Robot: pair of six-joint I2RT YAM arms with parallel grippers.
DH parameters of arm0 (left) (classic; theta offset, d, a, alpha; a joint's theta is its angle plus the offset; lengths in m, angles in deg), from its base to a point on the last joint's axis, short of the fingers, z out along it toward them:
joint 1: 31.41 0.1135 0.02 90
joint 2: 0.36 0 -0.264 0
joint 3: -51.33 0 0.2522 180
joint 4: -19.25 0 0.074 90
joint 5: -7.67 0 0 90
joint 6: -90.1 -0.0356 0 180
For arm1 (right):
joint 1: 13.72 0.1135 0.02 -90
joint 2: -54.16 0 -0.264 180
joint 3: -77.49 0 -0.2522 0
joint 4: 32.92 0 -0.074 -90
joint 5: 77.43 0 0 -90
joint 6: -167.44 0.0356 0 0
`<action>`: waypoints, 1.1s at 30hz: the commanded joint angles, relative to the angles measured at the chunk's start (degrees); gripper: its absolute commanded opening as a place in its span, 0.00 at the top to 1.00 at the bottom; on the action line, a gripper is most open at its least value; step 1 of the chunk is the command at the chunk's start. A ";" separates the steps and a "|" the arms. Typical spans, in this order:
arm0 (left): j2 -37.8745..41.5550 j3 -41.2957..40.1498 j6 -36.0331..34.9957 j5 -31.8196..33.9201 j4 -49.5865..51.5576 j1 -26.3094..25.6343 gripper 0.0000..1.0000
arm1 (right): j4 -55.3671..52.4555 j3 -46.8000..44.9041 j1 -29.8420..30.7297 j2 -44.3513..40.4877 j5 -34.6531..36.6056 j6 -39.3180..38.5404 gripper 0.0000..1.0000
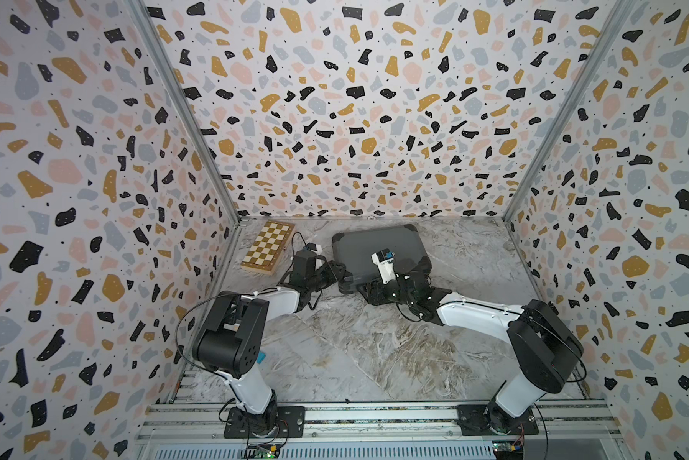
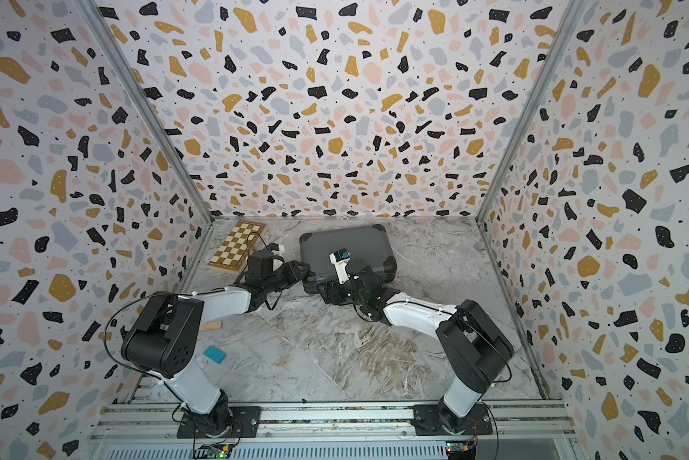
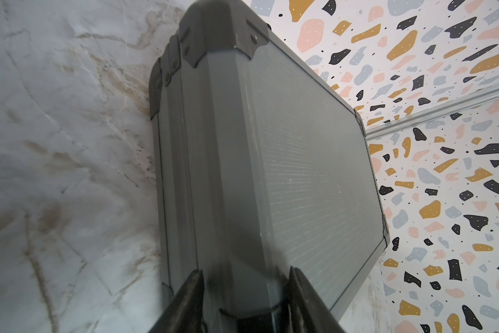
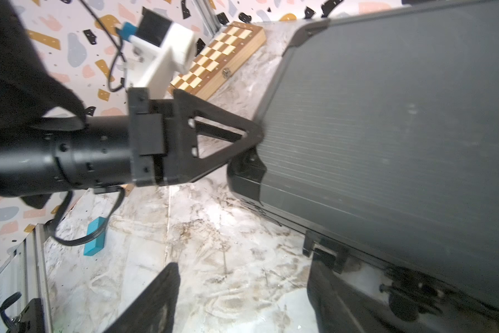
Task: Open the poker set cases
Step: Open the fastener on the poker set case.
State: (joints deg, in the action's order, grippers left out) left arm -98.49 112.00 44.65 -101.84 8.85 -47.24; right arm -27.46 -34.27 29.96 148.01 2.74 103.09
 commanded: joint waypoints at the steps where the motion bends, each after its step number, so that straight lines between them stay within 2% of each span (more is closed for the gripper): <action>1: -4.09 -1.89 -1.49 3.95 12.21 0.38 0.53 | 1.73 -2.61 -1.02 -1.62 1.78 -0.45 0.26; 7: -4.20 -1.88 -1.52 3.86 12.21 0.37 0.53 | 1.58 -4.95 -4.73 -1.67 2.66 4.32 0.26; 13: -4.35 -1.80 -1.46 3.69 12.19 0.44 0.53 | 2.39 -6.28 -8.64 -0.60 -0.96 8.52 0.26; 33: -4.36 -1.65 -1.46 3.51 12.12 0.41 0.53 | 0.20 -2.18 -9.23 5.13 -4.71 6.34 0.26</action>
State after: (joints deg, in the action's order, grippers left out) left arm -98.82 112.35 44.65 -101.99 8.76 -47.22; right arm -26.14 -39.30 20.67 152.92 -0.99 110.19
